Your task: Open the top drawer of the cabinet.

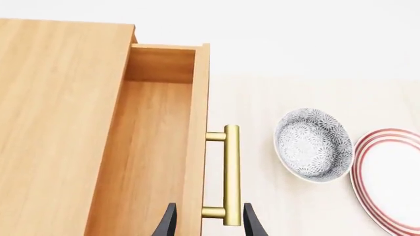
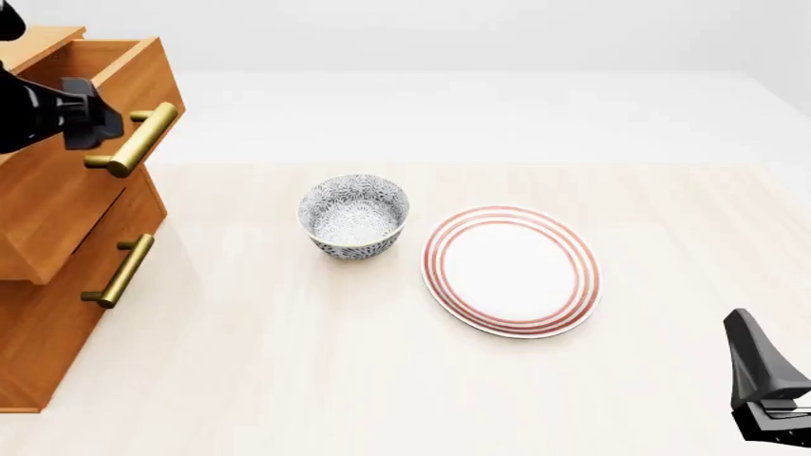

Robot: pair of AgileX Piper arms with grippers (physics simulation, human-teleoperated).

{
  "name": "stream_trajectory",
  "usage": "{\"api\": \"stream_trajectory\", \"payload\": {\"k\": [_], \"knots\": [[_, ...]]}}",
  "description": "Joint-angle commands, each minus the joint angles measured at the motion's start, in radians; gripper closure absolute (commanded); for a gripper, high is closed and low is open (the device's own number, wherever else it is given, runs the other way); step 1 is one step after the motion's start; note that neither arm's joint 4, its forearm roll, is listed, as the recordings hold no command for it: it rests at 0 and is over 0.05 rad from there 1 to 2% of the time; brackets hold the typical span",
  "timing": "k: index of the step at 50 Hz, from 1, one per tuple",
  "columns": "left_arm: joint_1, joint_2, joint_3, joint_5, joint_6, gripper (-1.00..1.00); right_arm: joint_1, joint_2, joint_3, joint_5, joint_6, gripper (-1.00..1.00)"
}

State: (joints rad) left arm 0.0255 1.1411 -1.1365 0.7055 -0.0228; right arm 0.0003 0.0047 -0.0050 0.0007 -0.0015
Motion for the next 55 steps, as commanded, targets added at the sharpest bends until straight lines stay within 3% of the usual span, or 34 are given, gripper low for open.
{"api": "stream_trajectory", "payload": {"k": [1, 55], "knots": [[-0.011, 0.013, 0.024, -0.024, -0.006, -1.0, 0.0, 0.0, 0.001, -0.001, 0.0, -1.0], [-0.134, 0.051, 0.023, -0.018, 0.008, -1.0, 0.0, 0.0, 0.001, -0.001, 0.001, -1.0]]}}
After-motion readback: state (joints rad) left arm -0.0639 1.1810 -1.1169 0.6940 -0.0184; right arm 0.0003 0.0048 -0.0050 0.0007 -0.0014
